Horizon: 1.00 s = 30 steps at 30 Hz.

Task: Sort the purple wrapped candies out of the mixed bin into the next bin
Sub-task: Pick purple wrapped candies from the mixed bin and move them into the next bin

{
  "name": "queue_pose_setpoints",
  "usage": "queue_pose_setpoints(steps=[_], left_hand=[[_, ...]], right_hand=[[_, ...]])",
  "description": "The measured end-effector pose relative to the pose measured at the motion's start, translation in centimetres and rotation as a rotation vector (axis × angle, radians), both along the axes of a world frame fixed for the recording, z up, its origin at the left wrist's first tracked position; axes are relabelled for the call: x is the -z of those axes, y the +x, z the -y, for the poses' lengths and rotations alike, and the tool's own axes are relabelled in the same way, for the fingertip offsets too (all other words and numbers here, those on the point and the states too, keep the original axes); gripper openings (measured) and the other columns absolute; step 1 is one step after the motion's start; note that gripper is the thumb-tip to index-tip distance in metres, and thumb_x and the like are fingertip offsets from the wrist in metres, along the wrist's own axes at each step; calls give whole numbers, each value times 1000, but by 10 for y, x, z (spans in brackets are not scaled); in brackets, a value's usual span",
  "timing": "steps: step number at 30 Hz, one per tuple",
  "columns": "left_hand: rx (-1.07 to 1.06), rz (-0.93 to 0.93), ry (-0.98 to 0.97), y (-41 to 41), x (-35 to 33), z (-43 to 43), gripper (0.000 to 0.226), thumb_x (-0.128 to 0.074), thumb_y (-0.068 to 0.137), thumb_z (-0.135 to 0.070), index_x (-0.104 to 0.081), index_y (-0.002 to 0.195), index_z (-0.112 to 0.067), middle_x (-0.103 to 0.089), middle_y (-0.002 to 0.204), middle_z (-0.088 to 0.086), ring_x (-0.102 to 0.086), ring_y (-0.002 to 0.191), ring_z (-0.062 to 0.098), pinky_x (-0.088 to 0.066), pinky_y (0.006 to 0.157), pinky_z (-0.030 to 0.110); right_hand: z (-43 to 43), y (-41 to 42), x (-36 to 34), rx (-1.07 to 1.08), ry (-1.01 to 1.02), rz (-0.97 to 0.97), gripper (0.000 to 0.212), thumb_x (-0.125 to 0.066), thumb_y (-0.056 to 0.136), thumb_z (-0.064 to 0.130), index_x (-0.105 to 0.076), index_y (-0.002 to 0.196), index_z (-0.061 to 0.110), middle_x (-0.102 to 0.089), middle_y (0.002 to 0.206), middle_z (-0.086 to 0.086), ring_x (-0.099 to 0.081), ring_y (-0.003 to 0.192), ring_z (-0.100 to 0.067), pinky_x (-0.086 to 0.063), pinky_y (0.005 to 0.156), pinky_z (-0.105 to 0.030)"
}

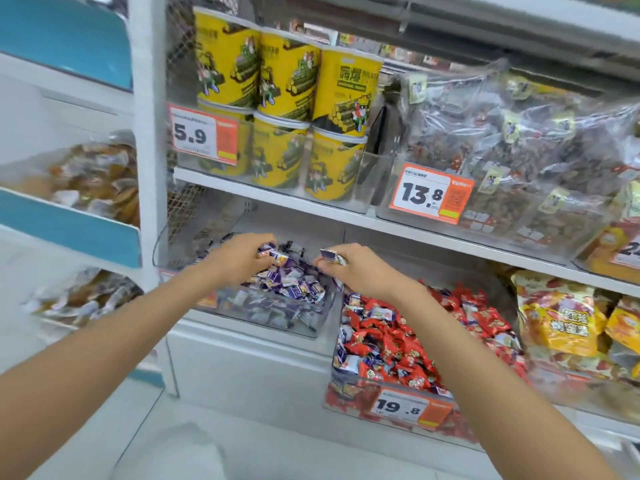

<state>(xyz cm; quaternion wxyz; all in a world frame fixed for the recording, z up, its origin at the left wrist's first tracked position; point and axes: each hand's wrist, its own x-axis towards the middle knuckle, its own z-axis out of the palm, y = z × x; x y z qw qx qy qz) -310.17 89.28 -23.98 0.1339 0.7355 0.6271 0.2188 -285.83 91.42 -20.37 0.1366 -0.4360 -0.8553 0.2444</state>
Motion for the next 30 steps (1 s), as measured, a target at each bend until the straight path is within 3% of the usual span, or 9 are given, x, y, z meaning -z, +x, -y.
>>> queue_pose_setpoints(steps=[3,5,6,8,10,16,20,25,30], left_hand=[[-191,-409,35,-58,0,-17,32,-53,97,-34,-50,128,-29,-58,111,4,-61,96,29,-46,69,35],[-256,-545,43,-82,4,-30,35,-50,97,-37,-49,131,-30,-57,112,6,-62,98,30,-51,71,37],[-254,-569,-7,-89,8,-36,39,-50,97,-43,-48,133,-29,-56,117,7,-60,103,30,-53,77,40],[-195,-492,-213,-94,18,-43,56,-52,93,-54,-41,143,-32,-48,137,11,-49,122,34,-47,96,47],[-160,-389,-314,-92,28,-44,68,-57,88,-58,-34,147,-35,-41,147,11,-41,131,37,-40,105,49],[-117,-141,-92,-62,15,-19,23,-63,92,-34,-66,113,-24,-68,109,-6,-61,93,12,-54,84,35],[-2,-142,-10,-4,-15,8,13,-63,92,-31,-69,102,-25,-68,94,-10,-63,87,12,-54,78,34],[177,-143,44,89,-28,29,11,-63,91,-30,-69,98,-25,-58,79,-21,-58,76,5,-43,66,26],[298,-181,20,162,-18,31,14,-63,92,-29,-68,104,-26,-60,85,-19,-52,73,3,-43,66,23]], right_hand=[[-31,-48,11,1,84,163,25,-51,101,30,-64,104,9,-66,95,-11,-62,83,-32,-45,67,-36],[-51,-78,23,6,71,249,13,-58,97,25,-63,104,15,-64,95,-8,-61,90,-31,-44,65,-33],[-58,-90,29,3,37,289,32,-65,92,27,-60,121,15,-64,110,-10,-60,103,-31,-48,75,-33],[-68,-105,42,-30,-95,380,87,-77,82,35,-29,152,16,-41,149,-9,-43,134,-30,-41,106,-37],[-71,-112,52,-63,-143,410,98,-77,82,37,-16,156,17,-26,159,-5,-31,143,-27,-30,114,-37],[-45,-67,30,0,151,274,40,-66,91,22,-60,129,14,-63,121,-8,-57,112,-25,-48,94,-37],[-6,23,11,160,317,111,25,-66,88,16,-67,113,14,-57,94,0,-56,92,-22,-41,76,-29],[39,133,18,302,151,227,30,-70,88,23,-69,116,15,-67,115,-3,-62,108,-21,-46,88,-28],[62,194,37,371,106,133,18,-69,88,21,-72,105,17,-70,107,-3,-65,98,-20,-52,88,-36]])
